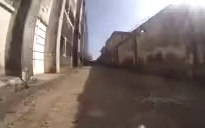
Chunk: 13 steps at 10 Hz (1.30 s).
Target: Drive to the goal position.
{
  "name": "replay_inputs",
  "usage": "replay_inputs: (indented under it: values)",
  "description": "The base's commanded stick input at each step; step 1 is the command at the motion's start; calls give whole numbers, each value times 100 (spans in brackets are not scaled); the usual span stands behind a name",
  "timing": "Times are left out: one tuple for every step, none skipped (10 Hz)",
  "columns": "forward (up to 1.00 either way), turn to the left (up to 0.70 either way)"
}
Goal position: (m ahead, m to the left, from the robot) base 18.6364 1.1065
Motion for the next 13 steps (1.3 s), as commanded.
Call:
replay_inputs:
  values:
    - [100, 0]
    - [100, 0]
    - [100, 0]
    - [100, 0]
    - [100, 0]
    - [100, 0]
    - [100, 0]
    - [100, 0]
    - [100, 0]
    - [100, 0]
    - [100, 0]
    - [100, 0]
    - [100, 0]
